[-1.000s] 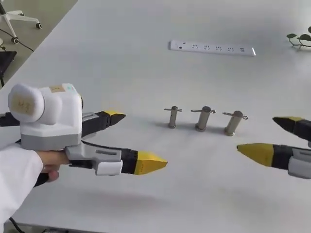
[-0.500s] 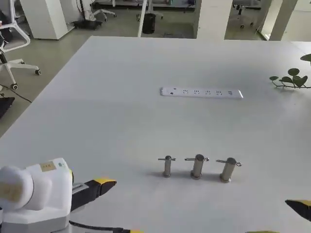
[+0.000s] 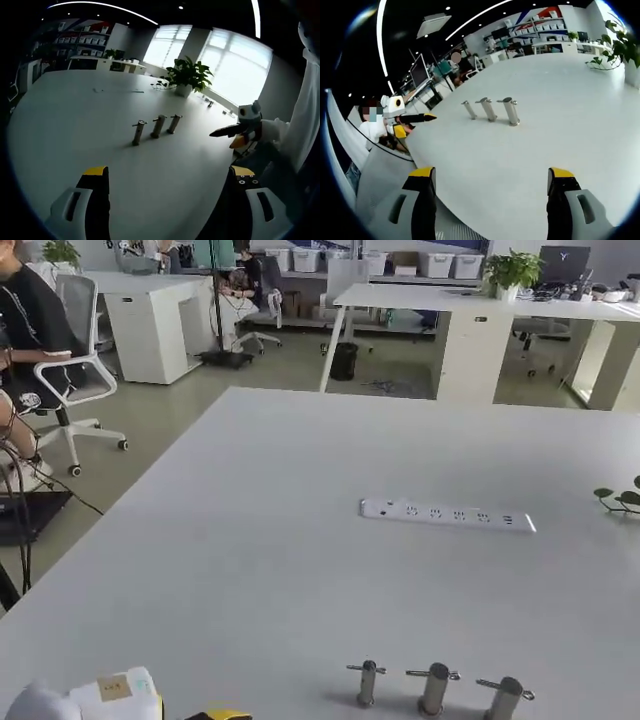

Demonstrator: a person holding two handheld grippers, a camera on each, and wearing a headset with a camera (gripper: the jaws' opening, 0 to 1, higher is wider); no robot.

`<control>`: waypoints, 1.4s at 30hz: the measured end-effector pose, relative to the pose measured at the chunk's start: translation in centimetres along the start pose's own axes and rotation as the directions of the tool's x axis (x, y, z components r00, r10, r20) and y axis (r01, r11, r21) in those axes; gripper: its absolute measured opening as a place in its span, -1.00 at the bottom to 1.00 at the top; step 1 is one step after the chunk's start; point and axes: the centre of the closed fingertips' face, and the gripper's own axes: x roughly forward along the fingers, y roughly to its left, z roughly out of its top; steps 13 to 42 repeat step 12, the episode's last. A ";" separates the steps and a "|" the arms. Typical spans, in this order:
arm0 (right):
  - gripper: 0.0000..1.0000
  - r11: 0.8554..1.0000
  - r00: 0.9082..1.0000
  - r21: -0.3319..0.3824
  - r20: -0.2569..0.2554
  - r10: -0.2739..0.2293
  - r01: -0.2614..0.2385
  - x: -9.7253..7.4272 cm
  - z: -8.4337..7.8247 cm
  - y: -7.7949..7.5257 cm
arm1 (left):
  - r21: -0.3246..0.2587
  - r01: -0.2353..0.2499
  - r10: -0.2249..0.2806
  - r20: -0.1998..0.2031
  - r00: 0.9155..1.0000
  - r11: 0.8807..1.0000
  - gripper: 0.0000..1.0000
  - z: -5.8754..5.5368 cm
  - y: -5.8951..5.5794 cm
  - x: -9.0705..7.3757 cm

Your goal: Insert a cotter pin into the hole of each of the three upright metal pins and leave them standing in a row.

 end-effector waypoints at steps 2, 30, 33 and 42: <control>0.81 1.000 1.000 0.005 0.003 -0.018 0.018 -0.1 0.0 -0.4 | 0.017 -0.002 0.002 -0.009 1.000 1.000 0.98 -0.3 0.1 0.1; 0.79 0.998 0.998 0.016 0.034 -0.058 0.057 -0.5 0.6 -1.3 | -0.012 -0.010 0.010 -0.021 1.000 1.000 0.96 -1.2 0.1 0.3; 0.79 0.998 0.998 0.016 0.034 -0.058 0.057 -0.5 0.6 -1.3 | -0.012 -0.010 0.010 -0.021 1.000 1.000 0.96 -1.2 0.1 0.3; 0.79 0.998 0.998 0.016 0.034 -0.058 0.057 -0.5 0.6 -1.3 | -0.012 -0.010 0.010 -0.021 1.000 1.000 0.96 -1.2 0.1 0.3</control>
